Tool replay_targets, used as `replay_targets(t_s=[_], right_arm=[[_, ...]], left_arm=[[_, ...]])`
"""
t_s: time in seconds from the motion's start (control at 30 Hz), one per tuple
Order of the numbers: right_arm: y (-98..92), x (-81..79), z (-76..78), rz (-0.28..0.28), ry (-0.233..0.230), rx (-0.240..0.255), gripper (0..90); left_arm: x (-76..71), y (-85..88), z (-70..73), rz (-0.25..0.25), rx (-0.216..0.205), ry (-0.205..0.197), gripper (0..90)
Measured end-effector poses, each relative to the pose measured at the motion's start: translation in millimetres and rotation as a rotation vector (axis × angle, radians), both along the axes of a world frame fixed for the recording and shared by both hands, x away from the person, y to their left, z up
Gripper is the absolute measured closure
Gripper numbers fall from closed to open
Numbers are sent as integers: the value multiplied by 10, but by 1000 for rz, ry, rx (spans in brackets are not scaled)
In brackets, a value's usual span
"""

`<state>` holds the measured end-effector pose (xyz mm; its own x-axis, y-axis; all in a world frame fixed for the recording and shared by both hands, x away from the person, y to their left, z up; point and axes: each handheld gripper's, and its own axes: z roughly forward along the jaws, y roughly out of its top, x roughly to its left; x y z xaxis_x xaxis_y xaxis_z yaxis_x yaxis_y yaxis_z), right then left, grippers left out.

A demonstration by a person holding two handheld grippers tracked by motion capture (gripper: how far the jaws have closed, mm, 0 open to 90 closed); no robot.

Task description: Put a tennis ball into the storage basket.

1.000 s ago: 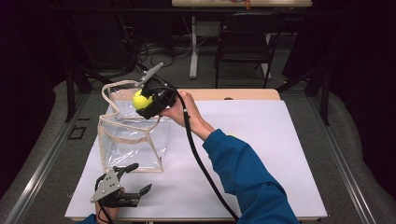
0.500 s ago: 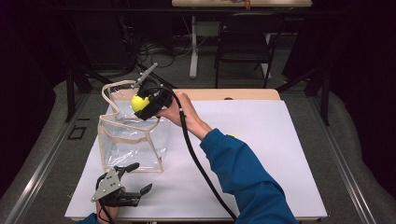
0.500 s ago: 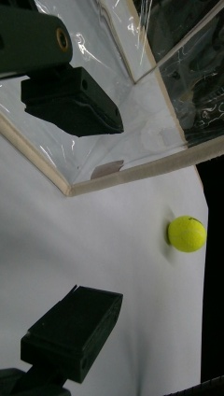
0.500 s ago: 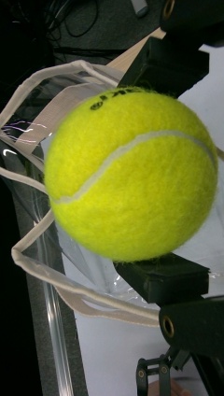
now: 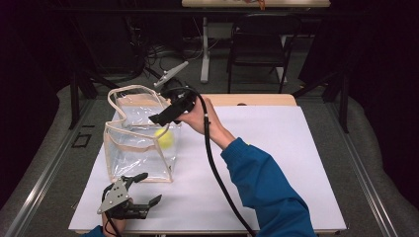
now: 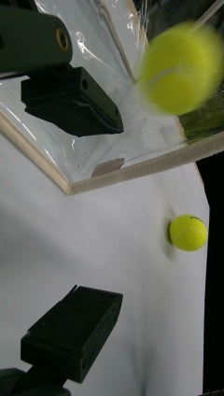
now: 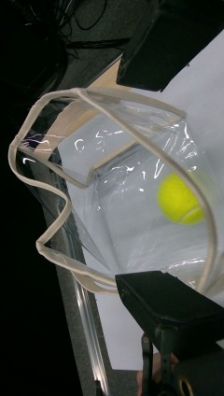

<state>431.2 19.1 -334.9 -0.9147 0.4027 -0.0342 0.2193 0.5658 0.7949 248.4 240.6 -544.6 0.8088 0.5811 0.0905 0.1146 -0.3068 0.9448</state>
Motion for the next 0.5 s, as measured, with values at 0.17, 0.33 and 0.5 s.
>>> replay_targets(t_s=[0.17, 0.33, 0.5], right_arm=[[-191, -18, 11, -5, 7, 11, 24], [-344, -26, -42, -24, 20, 16, 19], [-412, -48, -84, -28, 21, 13, 19]], left_arm=[[9, -9, -3, -2, 3, -1, 161], [2, -12, -4, -2, 5, -2, 161], [-5, -3, -1, 0, 3, -5, 161]])
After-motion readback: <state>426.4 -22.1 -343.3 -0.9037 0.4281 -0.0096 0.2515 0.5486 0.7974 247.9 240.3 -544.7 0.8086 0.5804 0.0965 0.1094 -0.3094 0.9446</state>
